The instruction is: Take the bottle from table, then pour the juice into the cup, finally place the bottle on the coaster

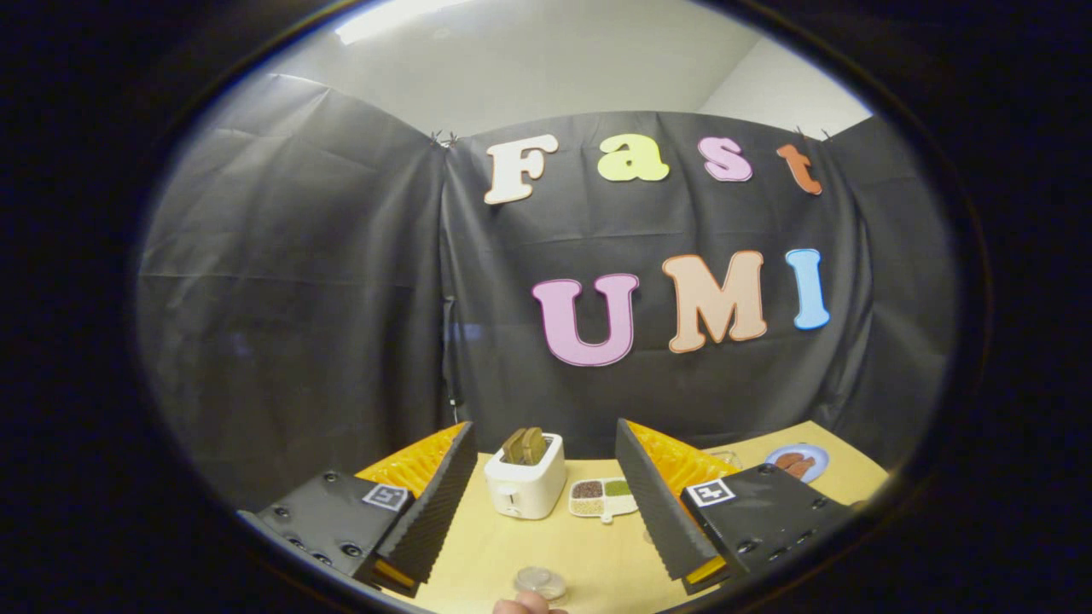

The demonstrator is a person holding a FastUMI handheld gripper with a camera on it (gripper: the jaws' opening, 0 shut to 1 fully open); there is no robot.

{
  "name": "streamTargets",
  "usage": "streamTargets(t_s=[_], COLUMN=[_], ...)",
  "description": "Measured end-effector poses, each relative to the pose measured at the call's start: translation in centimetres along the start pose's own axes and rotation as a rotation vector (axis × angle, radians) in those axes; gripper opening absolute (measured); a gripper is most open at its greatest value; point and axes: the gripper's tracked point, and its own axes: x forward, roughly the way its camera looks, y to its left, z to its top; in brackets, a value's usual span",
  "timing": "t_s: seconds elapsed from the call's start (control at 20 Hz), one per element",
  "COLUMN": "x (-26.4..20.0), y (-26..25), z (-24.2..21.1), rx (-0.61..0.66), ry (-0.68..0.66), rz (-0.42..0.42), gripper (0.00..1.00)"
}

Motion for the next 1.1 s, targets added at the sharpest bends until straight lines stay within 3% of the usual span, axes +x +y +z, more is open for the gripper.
streamTargets(t_s=[0.4, 1.1], x=[0.0, -1.0], y=[1.4, -1.0], z=[-4.0, -19.3], rx=[0.018, -0.061], ry=[0.073, 0.391], rz=[0.029, -0.057], gripper=[1.00, 1.00])
